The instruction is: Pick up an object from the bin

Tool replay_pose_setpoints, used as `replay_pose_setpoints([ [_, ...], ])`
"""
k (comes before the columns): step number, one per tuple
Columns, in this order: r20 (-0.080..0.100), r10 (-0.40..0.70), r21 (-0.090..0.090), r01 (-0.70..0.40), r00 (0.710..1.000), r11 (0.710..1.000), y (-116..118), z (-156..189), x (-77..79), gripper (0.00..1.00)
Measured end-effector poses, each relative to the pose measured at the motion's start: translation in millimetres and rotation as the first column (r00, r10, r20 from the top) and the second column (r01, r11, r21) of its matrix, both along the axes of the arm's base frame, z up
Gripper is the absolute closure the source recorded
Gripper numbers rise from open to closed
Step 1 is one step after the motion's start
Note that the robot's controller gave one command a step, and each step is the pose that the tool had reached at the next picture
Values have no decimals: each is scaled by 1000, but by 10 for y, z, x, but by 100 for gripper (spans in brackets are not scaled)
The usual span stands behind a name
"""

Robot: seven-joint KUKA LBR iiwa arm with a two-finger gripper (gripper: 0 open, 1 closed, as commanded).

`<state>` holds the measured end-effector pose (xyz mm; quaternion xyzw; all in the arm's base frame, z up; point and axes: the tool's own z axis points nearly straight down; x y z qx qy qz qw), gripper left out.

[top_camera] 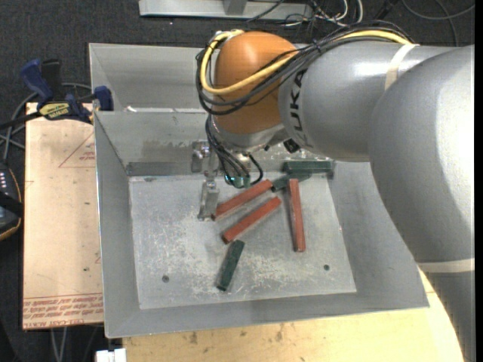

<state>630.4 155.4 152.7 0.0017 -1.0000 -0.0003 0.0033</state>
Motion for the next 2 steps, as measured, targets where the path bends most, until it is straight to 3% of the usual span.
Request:
replay_pose_setpoints([
  [1, 5, -175, -2, 175, 985, 985, -591, -396, -171, 0],
  [2, 10, 195, 1, -195, 981, 981, -820, -787, 140, 0],
])
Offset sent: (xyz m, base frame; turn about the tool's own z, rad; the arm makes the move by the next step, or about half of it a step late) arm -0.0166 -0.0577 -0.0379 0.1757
